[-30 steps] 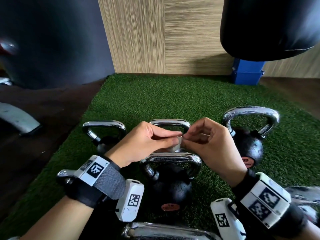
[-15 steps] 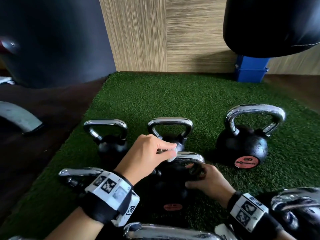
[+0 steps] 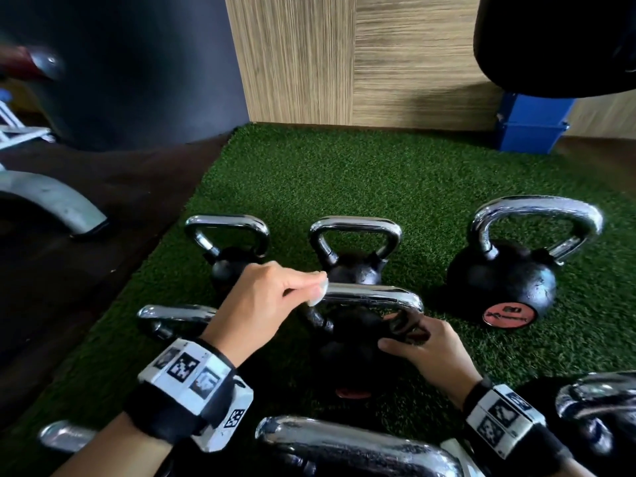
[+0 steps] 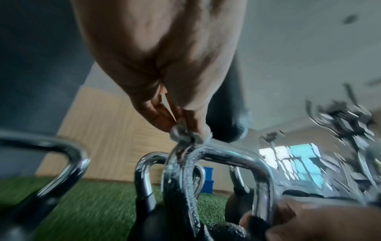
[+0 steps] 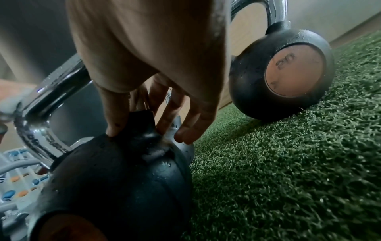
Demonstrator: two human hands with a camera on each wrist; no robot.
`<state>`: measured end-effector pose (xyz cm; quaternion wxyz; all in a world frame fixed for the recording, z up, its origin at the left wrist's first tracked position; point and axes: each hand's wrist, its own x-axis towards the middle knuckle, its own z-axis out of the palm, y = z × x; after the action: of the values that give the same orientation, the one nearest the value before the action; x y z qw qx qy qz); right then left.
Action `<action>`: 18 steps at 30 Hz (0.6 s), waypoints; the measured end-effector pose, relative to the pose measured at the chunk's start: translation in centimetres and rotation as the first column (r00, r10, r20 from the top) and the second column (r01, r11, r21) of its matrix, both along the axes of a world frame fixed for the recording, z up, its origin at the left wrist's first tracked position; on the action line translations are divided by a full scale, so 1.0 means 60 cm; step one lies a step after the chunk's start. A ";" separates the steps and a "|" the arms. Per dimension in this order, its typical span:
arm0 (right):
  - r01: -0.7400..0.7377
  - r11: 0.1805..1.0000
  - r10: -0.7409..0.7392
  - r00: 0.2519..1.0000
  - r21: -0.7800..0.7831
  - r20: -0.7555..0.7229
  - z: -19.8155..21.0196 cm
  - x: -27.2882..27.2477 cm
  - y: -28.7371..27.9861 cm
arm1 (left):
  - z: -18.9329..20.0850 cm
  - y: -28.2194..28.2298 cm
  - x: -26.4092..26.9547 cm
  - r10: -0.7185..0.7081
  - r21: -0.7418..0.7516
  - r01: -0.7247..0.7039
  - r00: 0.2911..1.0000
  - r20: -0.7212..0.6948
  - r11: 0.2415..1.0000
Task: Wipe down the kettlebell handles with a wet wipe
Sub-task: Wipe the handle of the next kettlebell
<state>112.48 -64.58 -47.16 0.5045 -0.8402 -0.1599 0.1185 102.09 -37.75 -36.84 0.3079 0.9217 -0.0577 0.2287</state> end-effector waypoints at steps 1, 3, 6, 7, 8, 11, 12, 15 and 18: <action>0.002 1.000 -0.002 1.000 -0.005 0.003 0.000 0.000 0.001 | -0.007 0.012 -0.004 0.034 -0.100 -0.037 0.999 -0.032 0.994; 0.011 1.000 -0.011 1.000 -0.010 0.010 0.001 0.000 0.001 | -0.024 0.029 -0.012 0.031 -0.292 -0.065 0.992 -0.120 0.954; 0.011 1.000 -0.011 1.000 -0.009 0.022 0.000 -0.001 0.000 | -0.047 0.031 -0.018 0.007 -0.386 -0.055 0.992 -0.124 0.921; 0.012 1.000 -0.012 1.000 -0.008 0.027 -0.001 -0.001 0.001 | -0.054 0.031 -0.018 0.011 -0.407 -0.057 0.993 -0.115 0.912; 0.014 1.000 -0.014 0.999 -0.007 0.030 -0.001 -0.001 0.001 | -0.061 0.033 -0.018 0.023 -0.421 -0.067 0.994 -0.110 0.905; 0.018 1.000 -0.018 1.000 -0.006 0.015 -0.002 -0.002 0.003 | -0.082 0.045 -0.019 0.040 -0.434 -0.095 0.990 -0.135 0.896; 0.022 1.000 -0.022 1.000 -0.009 0.009 -0.003 -0.001 0.003 | -0.088 0.049 -0.020 0.025 -0.448 -0.089 0.989 -0.148 0.889; 0.032 0.999 -0.032 0.999 -0.015 0.009 -0.004 0.000 0.002 | -0.106 0.053 -0.021 0.000 -0.483 -0.065 0.991 -0.133 0.873; 0.030 0.999 -0.029 0.999 -0.025 0.017 -0.001 -0.002 0.002 | -0.124 0.051 -0.018 -0.016 -0.597 -0.066 0.991 -0.132 0.800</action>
<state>112.36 -64.44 -47.25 0.4940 -0.8498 -0.1502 0.1058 101.00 -34.71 -44.28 0.5835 0.7906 0.0500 0.1787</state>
